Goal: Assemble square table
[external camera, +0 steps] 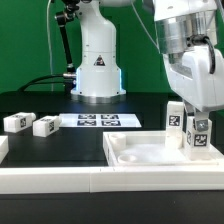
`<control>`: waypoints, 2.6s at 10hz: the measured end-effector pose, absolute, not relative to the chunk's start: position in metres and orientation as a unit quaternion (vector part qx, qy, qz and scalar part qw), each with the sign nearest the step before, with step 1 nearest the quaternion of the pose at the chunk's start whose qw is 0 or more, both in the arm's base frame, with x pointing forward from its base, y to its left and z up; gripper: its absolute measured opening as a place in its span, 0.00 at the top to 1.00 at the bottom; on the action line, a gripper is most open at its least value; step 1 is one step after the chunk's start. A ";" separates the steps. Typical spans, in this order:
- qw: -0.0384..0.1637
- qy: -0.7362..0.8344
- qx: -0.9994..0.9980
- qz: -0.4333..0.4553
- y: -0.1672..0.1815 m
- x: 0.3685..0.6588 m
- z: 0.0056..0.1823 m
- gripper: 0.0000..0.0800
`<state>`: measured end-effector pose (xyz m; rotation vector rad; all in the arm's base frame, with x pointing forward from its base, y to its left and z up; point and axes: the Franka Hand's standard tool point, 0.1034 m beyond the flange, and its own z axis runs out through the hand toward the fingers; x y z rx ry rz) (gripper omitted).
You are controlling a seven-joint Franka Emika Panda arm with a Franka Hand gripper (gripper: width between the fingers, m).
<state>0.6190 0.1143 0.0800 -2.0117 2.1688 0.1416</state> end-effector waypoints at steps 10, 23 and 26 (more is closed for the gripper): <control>0.091 0.482 -0.871 0.028 0.114 0.618 0.082 0.19; 0.053 0.001 -0.999 0.010 0.115 0.617 0.080 0.35; 0.053 0.009 -0.999 0.010 0.115 0.617 0.080 0.64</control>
Offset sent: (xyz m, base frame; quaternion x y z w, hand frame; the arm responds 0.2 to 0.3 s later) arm 0.0052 0.0007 0.0028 -0.0211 -0.0077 -0.1361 0.9904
